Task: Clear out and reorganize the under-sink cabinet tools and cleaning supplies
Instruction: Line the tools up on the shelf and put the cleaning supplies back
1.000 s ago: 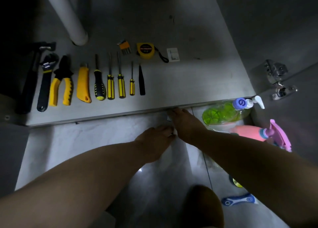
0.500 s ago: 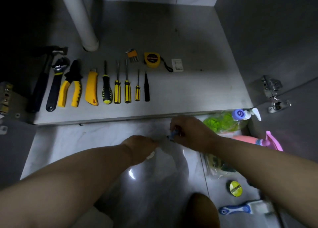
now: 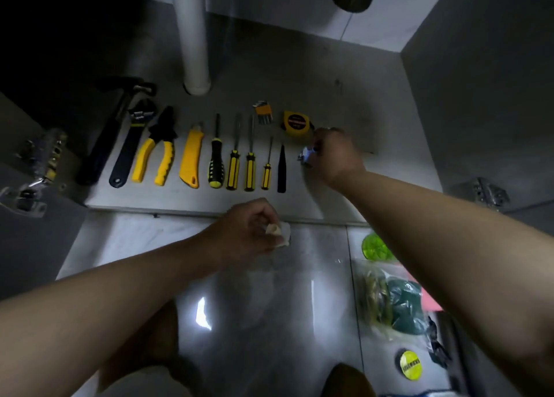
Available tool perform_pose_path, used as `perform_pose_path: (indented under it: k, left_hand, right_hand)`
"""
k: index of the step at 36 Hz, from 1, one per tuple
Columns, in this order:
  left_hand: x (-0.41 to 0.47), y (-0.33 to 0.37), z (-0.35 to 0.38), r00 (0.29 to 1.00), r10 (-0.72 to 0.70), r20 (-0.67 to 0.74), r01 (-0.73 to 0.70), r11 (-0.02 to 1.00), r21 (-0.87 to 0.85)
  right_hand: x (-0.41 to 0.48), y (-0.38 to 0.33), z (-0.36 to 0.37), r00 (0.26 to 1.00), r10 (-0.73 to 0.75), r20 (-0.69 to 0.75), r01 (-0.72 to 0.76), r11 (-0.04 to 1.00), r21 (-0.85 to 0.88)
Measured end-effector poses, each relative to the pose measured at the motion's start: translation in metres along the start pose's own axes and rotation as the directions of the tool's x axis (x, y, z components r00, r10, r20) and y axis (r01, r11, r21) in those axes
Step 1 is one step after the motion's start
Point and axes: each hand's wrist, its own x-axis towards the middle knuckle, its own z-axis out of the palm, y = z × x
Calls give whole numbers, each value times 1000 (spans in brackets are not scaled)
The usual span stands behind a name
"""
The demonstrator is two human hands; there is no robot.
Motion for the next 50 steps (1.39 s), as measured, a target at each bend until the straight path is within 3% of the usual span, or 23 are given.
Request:
perform_pose_path:
  k: [10, 15, 19, 24, 32, 37, 40, 42, 45, 47, 50]
  left_hand:
    - [12, 13, -14, 986, 54, -160, -73, 991, -117]
    - [20, 15, -9, 971, 56, -233, -88, 988, -128]
    - [26, 20, -1, 965, 50, -259, -94, 982, -161]
    - [28, 26, 8, 960, 78, -268, -113, 987, -119]
    - [26, 24, 10, 957, 90, -276, -127, 985, -119]
    - [28, 16, 8, 966, 92, -242, -122, 986, -113]
    - [31, 8, 12, 959, 139, -249, -125, 990, 69]
    - [31, -3, 14, 941, 224, -252, -123, 924, 361]
    - [23, -18, 13, 922, 355, -153, -145, 685, 714]
    - [18, -25, 13, 923, 383, -40, -184, 529, 828]
    - [14, -28, 14, 920, 391, 28, -203, 415, 887]
  right_hand:
    - [6, -4, 4, 1000, 21, 0, -21, 1000, -4]
    - [-22, -4, -7, 992, -45, -115, 50, 998, 49]
    - [-57, -10, -17, 987, -161, 20, 147, 942, 302]
    - [-88, -12, -22, 970, -160, 181, 57, 880, 472]
    - [-104, -9, -10, 985, -156, 78, 76, 784, 616]
    - [-102, -5, 1, 994, -82, 66, 25, 792, 611]
    - [-96, -4, 7, 1000, -3, 17, -7, 828, 560]
    - [-90, -1, 8, 998, 35, -43, -11, 887, 462]
    - [-80, 6, 6, 993, 80, -92, -45, 941, 336]
    - [-73, 8, 5, 991, 97, -94, -67, 959, 274]
    - [-65, 7, 4, 992, 98, -74, -81, 975, 208]
